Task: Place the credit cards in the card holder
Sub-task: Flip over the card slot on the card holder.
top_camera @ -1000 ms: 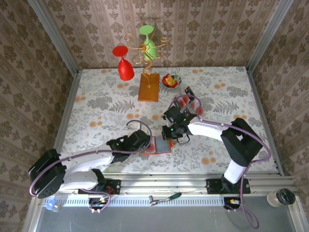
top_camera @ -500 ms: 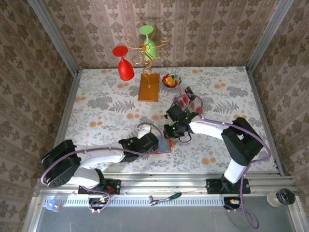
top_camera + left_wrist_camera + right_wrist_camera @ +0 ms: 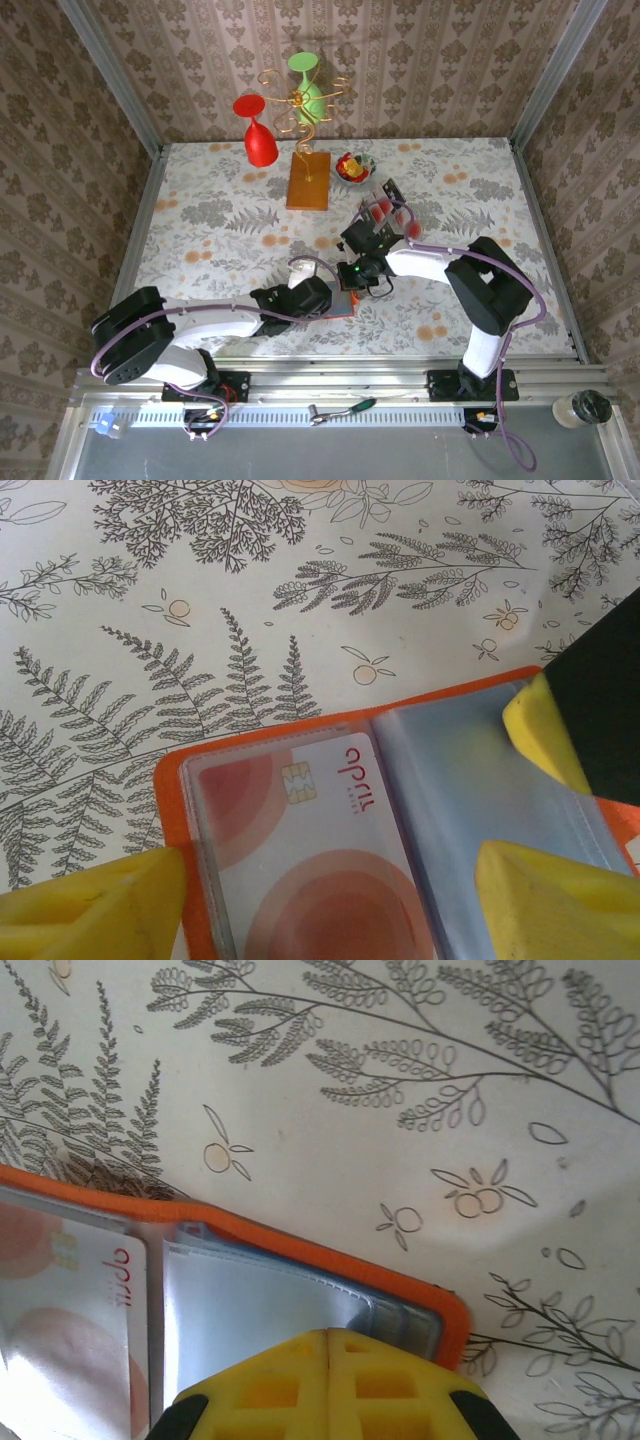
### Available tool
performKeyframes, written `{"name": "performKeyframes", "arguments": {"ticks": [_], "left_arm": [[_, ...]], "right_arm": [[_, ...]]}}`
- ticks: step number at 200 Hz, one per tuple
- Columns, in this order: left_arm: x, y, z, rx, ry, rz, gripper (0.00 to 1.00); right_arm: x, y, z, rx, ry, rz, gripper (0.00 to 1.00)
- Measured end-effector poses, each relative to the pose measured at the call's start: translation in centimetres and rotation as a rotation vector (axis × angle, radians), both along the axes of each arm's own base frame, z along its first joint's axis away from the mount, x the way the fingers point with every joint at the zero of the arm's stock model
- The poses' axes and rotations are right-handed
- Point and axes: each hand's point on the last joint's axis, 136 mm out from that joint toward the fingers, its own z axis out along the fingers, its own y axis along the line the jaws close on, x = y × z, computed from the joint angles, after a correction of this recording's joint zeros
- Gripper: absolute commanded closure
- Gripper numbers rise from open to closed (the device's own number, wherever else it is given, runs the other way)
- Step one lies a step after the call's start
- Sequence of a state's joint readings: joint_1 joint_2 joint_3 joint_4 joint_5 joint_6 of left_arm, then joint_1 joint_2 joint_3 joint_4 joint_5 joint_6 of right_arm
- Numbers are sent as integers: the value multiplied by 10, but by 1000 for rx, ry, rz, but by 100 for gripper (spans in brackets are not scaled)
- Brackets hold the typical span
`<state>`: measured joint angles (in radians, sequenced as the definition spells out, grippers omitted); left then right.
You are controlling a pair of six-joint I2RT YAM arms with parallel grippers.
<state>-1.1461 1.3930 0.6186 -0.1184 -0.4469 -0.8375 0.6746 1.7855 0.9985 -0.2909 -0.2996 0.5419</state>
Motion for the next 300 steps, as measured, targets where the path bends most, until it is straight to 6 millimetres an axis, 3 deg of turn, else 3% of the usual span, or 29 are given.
{"name": "performKeyframes", "arguments": {"ticks": [142,191,227,300], "left_arm": [[-3,3,-27,72,32,-5,25],[-3,4,-29,75,31,-3,27],[-3,5,-30,77,29,-1,28],[-3,5,-31,72,27,-1,28]], "right_arm": [[3,11,1,47,9,-19,93],[3,11,5,56,10,-29,71],[5,13,16,76,-10,-37,66],[4,12,15,75,-4,-43,59]]}}
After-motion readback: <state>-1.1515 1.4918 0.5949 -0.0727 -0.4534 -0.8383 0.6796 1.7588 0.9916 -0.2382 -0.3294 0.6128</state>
